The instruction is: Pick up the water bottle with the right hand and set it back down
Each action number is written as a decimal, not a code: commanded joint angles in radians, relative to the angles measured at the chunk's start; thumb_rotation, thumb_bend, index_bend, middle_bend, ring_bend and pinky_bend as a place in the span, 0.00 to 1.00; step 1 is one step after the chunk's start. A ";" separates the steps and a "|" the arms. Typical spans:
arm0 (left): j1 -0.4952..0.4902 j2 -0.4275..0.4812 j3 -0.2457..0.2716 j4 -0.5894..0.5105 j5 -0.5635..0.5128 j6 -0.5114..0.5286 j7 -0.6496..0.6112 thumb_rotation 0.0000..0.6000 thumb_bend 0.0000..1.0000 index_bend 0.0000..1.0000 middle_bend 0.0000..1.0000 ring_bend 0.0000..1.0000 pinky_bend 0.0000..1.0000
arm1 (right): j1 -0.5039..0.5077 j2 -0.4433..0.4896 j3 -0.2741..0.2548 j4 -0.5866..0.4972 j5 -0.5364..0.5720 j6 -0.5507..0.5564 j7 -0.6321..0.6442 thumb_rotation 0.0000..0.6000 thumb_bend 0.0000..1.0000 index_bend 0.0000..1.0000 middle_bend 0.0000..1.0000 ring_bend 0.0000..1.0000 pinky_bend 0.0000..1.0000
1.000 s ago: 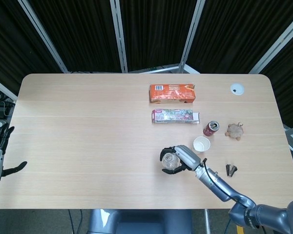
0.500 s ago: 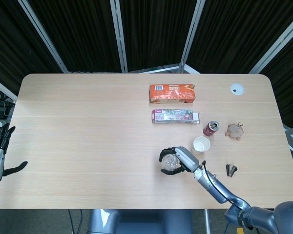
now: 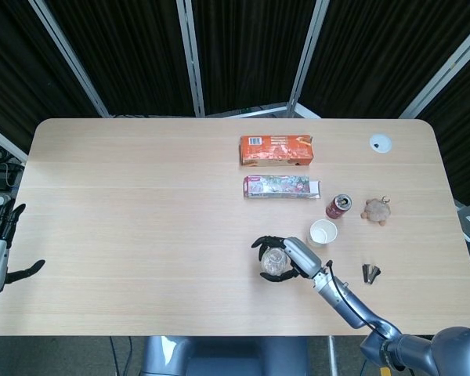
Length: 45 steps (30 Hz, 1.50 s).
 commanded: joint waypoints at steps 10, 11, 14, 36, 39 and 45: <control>0.001 0.004 0.002 -0.003 0.006 0.002 -0.009 1.00 0.00 0.00 0.00 0.00 0.00 | -0.010 0.010 -0.010 0.001 -0.002 0.021 0.002 1.00 0.25 0.23 0.34 0.22 0.30; 0.001 0.004 0.003 -0.003 0.007 0.003 -0.009 1.00 0.00 0.00 0.00 0.00 0.00 | -0.011 0.011 -0.011 0.000 -0.001 0.022 0.002 1.00 0.24 0.22 0.32 0.21 0.28; 0.001 0.005 0.002 -0.003 0.008 0.004 -0.011 1.00 0.00 0.00 0.00 0.00 0.00 | -0.013 0.013 -0.011 0.000 0.000 0.023 -0.003 1.00 0.22 0.20 0.30 0.16 0.24; 0.005 0.011 0.012 -0.011 0.033 0.015 -0.021 1.00 0.00 0.00 0.00 0.00 0.00 | -0.023 0.106 -0.046 -0.089 -0.022 0.032 -0.029 1.00 0.00 0.01 0.06 0.00 0.00; 0.010 0.016 0.016 -0.015 0.048 0.026 -0.031 1.00 0.00 0.00 0.00 0.00 0.00 | -0.029 0.131 -0.046 -0.108 -0.046 0.076 -0.063 1.00 0.00 0.00 0.03 0.00 0.00; 0.018 0.029 0.024 -0.023 0.074 0.045 -0.052 1.00 0.00 0.00 0.00 0.00 0.00 | -0.026 0.183 -0.062 -0.122 -0.065 0.070 -0.130 1.00 0.00 0.00 0.00 0.00 0.00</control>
